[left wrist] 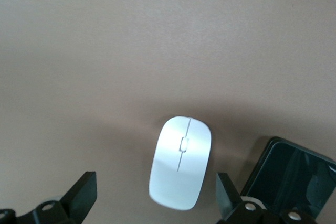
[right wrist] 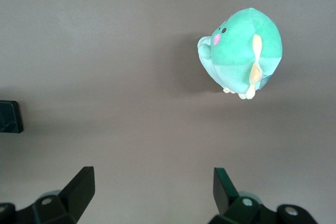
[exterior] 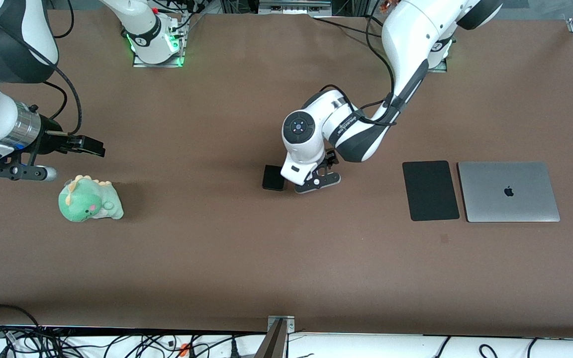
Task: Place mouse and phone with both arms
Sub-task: 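Lower the left gripper and close it on the white mouse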
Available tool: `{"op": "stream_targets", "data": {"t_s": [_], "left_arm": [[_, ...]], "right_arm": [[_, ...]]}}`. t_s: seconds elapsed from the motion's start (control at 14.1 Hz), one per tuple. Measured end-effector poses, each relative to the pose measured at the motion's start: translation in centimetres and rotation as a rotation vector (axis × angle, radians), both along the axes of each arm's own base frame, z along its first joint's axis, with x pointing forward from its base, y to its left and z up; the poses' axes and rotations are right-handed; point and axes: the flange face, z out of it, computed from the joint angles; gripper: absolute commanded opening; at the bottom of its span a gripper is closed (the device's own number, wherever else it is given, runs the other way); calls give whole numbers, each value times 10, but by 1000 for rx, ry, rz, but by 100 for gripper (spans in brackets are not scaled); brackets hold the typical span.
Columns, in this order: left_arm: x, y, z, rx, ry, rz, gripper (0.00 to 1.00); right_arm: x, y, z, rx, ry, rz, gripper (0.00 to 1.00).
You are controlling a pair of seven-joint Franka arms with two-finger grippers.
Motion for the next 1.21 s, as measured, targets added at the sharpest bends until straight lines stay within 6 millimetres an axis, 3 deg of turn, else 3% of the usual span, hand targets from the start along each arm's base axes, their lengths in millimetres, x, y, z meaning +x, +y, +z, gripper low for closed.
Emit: {"op": "stream_targets", "data": {"t_s": [0.36,1.21], "left_arm": [[-7,-9,-39,-17,16,-14,100],[-9,-5,-66,-2,51,-41,100]], "right_arm": [[0,5,0,0,0,8,100],[0,5,0,0,0,7,100]]}}
